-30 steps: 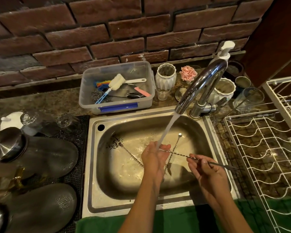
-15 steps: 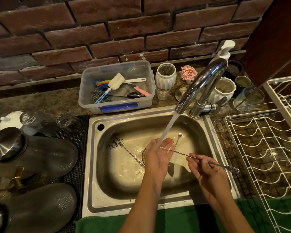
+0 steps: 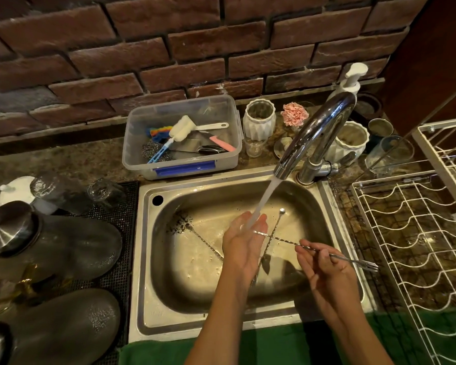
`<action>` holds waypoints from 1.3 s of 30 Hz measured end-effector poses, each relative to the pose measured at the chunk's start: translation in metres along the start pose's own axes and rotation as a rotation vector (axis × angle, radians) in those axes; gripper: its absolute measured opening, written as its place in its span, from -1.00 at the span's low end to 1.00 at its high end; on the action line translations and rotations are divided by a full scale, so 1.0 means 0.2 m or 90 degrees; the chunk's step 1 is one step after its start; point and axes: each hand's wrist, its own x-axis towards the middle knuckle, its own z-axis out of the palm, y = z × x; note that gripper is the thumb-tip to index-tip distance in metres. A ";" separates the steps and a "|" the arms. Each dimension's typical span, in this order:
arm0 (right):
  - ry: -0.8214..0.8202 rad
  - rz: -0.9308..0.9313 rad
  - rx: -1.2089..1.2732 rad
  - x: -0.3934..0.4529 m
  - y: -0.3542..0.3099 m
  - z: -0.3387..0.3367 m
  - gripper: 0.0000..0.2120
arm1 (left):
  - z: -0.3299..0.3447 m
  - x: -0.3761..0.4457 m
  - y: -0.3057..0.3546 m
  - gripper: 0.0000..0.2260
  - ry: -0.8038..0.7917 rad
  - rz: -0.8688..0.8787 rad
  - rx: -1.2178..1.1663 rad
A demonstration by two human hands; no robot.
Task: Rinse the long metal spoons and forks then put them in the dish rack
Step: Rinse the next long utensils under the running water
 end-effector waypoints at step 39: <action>0.012 0.117 -0.159 0.17 0.31 0.42 -0.86 | -0.20 -0.15 0.26 -0.80 0.283 0.150 0.235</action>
